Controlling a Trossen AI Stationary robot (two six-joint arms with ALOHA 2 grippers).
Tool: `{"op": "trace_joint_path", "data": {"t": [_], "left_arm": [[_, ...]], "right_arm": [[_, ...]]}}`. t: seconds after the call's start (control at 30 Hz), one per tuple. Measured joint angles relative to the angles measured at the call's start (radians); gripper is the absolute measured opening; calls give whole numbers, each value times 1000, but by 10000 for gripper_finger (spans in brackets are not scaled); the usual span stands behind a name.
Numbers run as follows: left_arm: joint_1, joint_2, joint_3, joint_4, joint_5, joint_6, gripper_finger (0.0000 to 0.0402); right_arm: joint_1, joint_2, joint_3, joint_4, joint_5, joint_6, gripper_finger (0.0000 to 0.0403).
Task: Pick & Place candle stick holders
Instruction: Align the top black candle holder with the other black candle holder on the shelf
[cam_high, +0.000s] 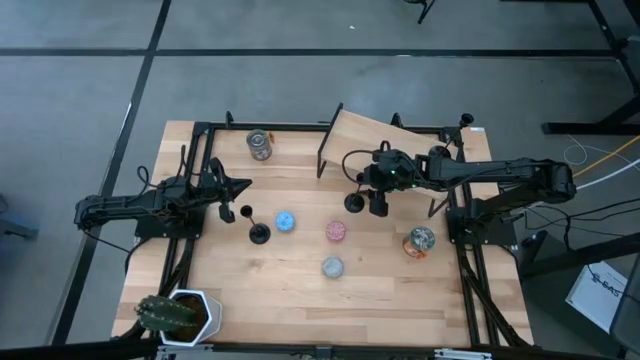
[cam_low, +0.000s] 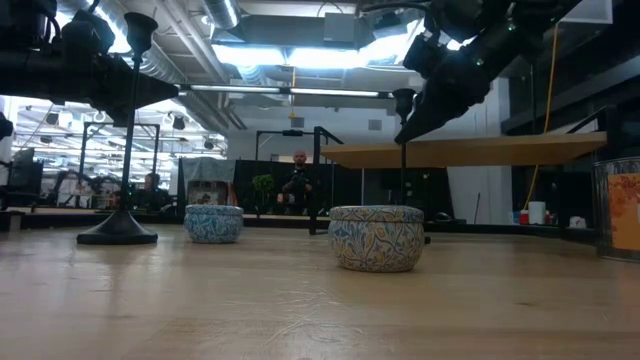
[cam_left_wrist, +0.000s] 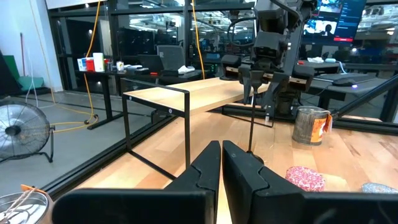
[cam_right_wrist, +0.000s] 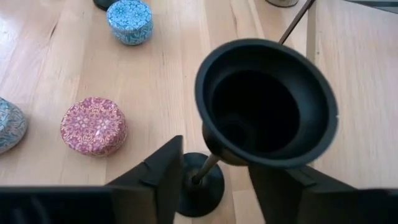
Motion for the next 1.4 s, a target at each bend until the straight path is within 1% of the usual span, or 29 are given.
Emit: {"op": "trace_joint_path", "data": {"t": [0.23,0.3,0.37,0.5,0.6,0.7,0.77,0.87,1.0,1.2,1.3,1.4], "left_arm": [[0,0,0,0,0,0,12],[0,0,0,0,0,0,10],[0,0,0,0,0,0,9],[0,0,0,0,0,0,9],[0,0,0,0,0,0,8],[0,0,0,0,0,0,8],[0,0,0,0,0,0,8],[0,0,0,0,0,0,9],[0,0,0,0,0,0,12],[0,0,0,0,0,0,12],[0,0,0,0,0,0,11],[0,0,0,0,0,0,13]], "right_arm": [[0,0,0,0,0,-1,58],[0,0,0,1,-3,-3,40],[1,0,0,3,-5,-3,31],[0,-1,0,3,-7,5,27],[0,-1,5,-2,-9,45,26],[0,0,18,-6,-70,80,26],[0,-1,40,-26,-131,84,26],[1,-1,92,-106,-197,82,25],[1,-1,182,-243,-225,77,25],[1,-1,320,-457,-348,-24,24],[1,-12,388,-573,-364,-53,24],[0,-45,441,-645,-367,-59,24]]}}
